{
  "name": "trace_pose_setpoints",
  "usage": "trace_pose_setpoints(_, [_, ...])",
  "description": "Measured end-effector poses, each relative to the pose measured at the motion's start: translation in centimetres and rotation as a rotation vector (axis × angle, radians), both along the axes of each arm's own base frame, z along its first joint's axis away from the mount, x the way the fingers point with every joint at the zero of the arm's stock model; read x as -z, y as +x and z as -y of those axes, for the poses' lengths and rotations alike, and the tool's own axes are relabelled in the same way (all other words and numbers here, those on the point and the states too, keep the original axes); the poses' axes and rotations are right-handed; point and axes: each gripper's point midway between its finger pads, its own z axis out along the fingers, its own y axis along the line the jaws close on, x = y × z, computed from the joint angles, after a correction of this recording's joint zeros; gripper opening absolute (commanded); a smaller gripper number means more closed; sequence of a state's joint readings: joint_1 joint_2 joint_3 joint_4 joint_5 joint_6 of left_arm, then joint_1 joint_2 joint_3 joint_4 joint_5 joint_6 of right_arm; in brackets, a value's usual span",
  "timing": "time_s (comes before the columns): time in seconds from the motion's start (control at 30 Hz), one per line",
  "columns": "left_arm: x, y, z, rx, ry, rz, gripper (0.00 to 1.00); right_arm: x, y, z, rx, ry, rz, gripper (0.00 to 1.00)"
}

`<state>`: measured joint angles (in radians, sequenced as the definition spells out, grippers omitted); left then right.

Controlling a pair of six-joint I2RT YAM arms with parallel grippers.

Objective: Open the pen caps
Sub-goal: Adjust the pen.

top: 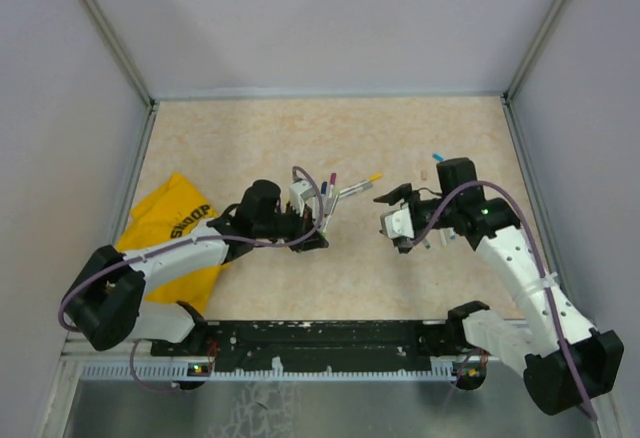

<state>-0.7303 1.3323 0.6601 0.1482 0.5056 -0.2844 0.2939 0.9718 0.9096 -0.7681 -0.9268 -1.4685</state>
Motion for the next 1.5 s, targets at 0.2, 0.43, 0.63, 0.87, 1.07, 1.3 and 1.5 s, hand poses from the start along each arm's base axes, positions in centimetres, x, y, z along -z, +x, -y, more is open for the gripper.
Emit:
trace_pose_setpoints(0.2, [1.1,-0.7,-0.1,0.051,0.031,-0.017,0.00,2.0,-0.1,-1.2,-0.093,-0.160,0.140,0.65])
trace_pose_setpoints(0.43, [1.6,-0.7,0.4,0.102,0.045,-0.019,0.00,3.0,0.3,-2.3,-0.150,-0.275,0.253,0.61])
trace_pose_setpoints(0.63, [2.1,-1.3,0.7,0.150,0.051,-0.048,0.00,4.8,-0.1,-3.7,-0.216,-0.362,0.276,0.59])
trace_pose_setpoints(0.87, [1.9,-1.9,1.4,0.216,0.025,-0.081,0.00,6.8,0.2,-5.5,-0.249,-0.466,0.324,0.55])
trace_pose_setpoints(1.07, [2.3,-2.4,1.4,0.252,0.019,-0.109,0.00,6.5,0.4,-6.1,-0.236,-0.486,0.355,0.52])
trace_pose_setpoints(1.3, [1.9,-2.8,1.8,0.290,-0.002,-0.125,0.00,6.3,0.6,-6.6,-0.233,-0.497,0.378,0.48])
trace_pose_setpoints(1.5, [1.8,-3.3,1.9,0.316,-0.015,-0.140,0.00,7.1,1.7,-6.8,-0.207,-0.529,0.384,0.39])
